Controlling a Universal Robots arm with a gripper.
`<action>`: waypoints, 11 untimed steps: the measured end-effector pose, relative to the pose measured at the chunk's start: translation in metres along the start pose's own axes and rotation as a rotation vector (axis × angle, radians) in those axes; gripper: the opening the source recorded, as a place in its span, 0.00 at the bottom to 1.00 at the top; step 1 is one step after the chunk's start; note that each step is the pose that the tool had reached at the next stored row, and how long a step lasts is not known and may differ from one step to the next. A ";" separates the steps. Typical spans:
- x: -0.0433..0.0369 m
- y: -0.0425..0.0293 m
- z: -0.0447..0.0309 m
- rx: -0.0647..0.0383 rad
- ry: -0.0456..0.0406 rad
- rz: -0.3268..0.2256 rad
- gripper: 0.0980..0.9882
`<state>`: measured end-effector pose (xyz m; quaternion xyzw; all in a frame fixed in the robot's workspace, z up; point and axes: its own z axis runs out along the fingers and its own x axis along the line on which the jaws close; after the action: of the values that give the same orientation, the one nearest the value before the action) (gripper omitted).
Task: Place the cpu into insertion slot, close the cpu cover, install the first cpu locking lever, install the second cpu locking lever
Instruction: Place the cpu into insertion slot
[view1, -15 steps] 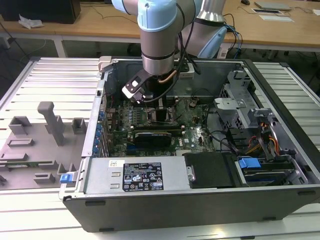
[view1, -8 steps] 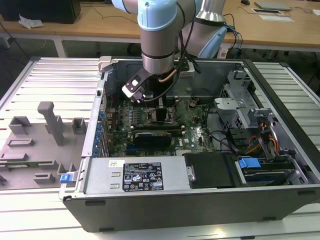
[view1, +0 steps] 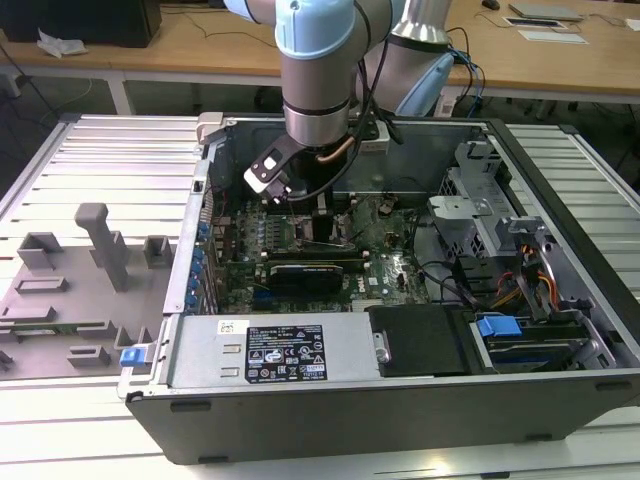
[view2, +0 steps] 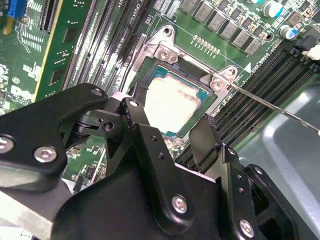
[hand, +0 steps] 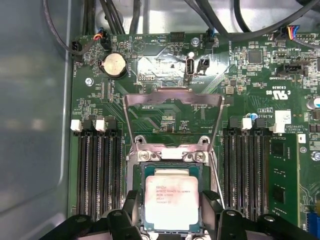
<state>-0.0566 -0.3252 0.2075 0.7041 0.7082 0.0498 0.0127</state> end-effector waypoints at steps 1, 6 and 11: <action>0.0001 0.0000 -0.0009 0.000 -0.0002 0.000 0.58; 0.0001 0.0001 -0.0011 0.000 -0.0009 0.000 0.56; 0.0001 0.0001 -0.0011 0.000 -0.0014 0.000 0.28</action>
<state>-0.0566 -0.3252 0.2086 0.7043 0.7081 0.0493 0.0132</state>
